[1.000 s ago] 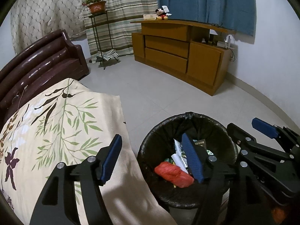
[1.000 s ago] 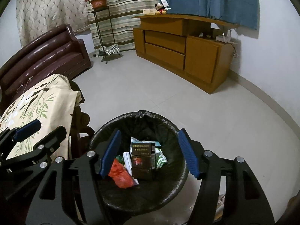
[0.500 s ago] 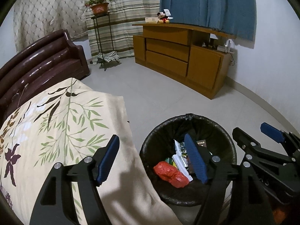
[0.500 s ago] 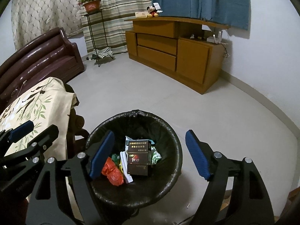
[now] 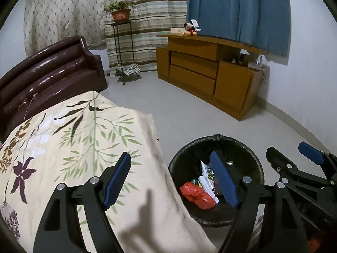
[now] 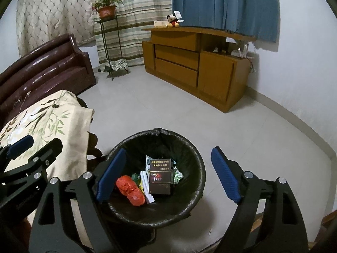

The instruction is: Collect trash

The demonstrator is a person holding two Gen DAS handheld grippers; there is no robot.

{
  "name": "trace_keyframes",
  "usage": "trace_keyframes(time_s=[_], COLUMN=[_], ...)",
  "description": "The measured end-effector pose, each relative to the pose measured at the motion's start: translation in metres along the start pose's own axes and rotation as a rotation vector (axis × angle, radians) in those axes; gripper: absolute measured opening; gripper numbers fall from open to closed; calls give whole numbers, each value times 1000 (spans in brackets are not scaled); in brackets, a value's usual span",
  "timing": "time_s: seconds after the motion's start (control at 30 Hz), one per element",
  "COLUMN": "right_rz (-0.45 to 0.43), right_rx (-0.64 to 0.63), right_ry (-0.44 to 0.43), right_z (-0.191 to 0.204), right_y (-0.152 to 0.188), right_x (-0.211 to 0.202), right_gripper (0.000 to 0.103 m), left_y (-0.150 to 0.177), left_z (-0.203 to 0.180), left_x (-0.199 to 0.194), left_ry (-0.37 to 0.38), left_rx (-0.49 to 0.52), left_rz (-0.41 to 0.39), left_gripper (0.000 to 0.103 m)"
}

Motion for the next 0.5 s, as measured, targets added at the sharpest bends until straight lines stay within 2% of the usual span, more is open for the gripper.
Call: trace_keyframes(time_s=[0.5], right_rz=[-63], right_rx=[-54], right_ry=[-21], right_z=[37], right_y=[-2], right_x=[-47], right_gripper=[85], left_y=[8], left_z=[39], left_x=[-49], left_ry=[-25], left_rx=[-47], left_rz=[-53], left_gripper=[78])
Point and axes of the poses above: each gripper's, at about its wrist camera, not at the fingertips, and x roughly the way its jaws point, z to its left, y to its underside, the point moved 9 cm from there along x, roughly the way its jaws point, and after that the axes turned 10 degrees about -y, right-handed, at the moved point
